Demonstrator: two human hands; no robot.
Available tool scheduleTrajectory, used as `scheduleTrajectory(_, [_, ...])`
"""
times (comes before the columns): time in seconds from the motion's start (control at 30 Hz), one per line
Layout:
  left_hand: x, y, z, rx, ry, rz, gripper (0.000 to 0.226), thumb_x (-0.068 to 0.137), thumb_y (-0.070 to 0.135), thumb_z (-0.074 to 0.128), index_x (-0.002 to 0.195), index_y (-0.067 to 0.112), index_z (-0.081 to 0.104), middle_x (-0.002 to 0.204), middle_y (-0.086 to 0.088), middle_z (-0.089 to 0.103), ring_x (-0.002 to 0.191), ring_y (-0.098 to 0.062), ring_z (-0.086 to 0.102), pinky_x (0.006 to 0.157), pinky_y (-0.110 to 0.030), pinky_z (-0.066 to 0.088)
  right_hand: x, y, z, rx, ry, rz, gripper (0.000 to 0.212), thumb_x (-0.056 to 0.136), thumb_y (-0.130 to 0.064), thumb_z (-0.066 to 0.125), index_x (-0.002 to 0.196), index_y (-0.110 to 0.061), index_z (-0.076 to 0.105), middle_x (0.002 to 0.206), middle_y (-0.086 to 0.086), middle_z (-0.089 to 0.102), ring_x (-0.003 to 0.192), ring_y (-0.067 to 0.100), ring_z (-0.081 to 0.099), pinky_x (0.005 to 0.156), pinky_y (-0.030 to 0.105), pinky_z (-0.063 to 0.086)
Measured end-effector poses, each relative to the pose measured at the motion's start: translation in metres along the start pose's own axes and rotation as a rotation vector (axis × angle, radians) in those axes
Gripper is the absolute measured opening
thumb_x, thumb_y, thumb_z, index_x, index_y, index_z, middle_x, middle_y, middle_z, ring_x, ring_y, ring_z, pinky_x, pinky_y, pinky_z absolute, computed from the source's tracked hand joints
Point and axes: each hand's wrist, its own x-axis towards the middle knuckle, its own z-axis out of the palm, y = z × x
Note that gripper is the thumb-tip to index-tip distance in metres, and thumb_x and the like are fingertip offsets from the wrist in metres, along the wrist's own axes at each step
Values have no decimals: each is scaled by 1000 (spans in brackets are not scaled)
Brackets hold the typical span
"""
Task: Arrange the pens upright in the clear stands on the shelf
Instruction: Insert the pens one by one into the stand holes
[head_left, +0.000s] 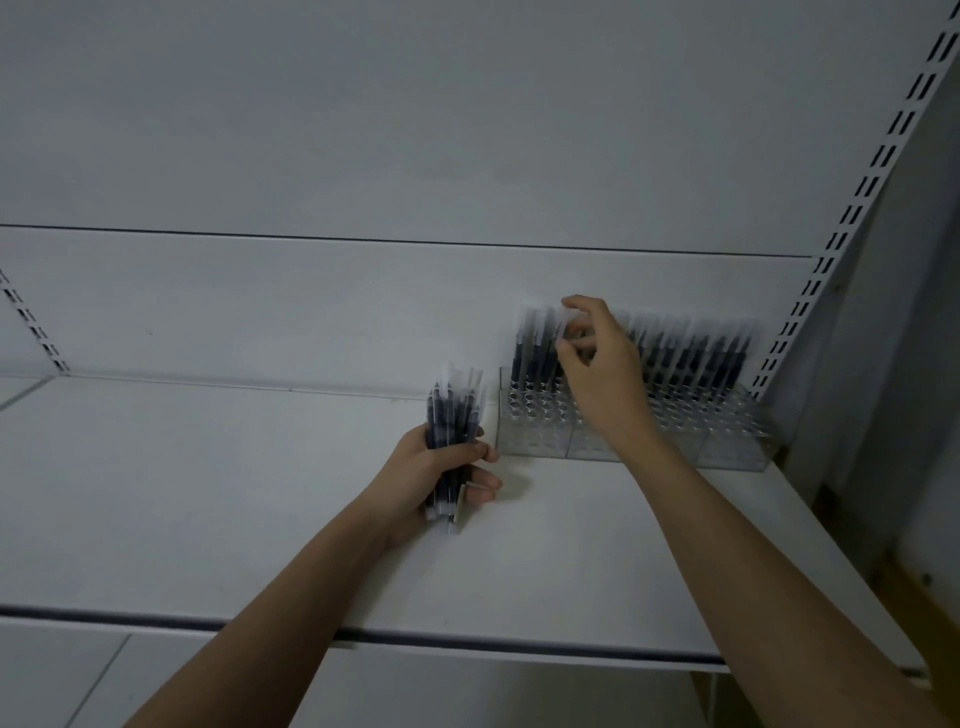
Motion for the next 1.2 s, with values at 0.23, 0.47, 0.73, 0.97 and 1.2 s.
scheduleTrajectory(0.23, [-4, 4, 13, 14, 43, 36, 14, 92, -8, 55, 104, -1, 55, 82, -14, 67, 62, -28, 67, 55, -32, 56, 15, -10, -7, -167, -84, -41, 16, 98, -11, 58, 114, -14, 57, 86, 5, 65, 74, 12, 59, 62, 25, 49])
scheduleTrajectory(0.47, [-12, -7, 38, -36, 68, 75, 11, 95, -3, 55, 105, -4, 58, 90, -14, 71, 66, -26, 69, 61, -32, 59, -6, -17, -8, -68, -12, -40, 24, 99, -13, 56, 121, -20, 57, 97, -1, 57, 85, 17, 58, 78, 35, 54])
scheduleTrajectory(0.73, [-11, -15, 48, -26, 17, 58, 20, 97, -1, 50, 115, -4, 60, 102, -23, 71, 67, -32, 70, 62, -38, 61, -77, -9, 10, 395, -142, 151, 23, 97, -24, 61, 113, -40, 56, 94, -16, 63, 89, 13, 65, 78, 43, 59])
scheduleTrajectory(0.97, [-9, -20, 45, 15, -2, 76, 27, 96, 0, 53, 122, -4, 57, 94, -23, 72, 68, -32, 70, 64, -38, 61, -88, -3, 14, 432, -161, 192, 37, 91, -15, 70, 119, -33, 55, 93, -20, 66, 86, 1, 66, 78, 21, 54])
scheduleTrajectory(1.2, [-5, -27, 43, 88, -52, 99, 23, 95, -3, 56, 118, 1, 58, 102, -20, 73, 72, -34, 70, 69, -39, 61, -84, -1, 11, 457, -69, 230, 35, 92, -14, 69, 121, -30, 59, 94, -3, 69, 91, 16, 69, 72, 36, 59])
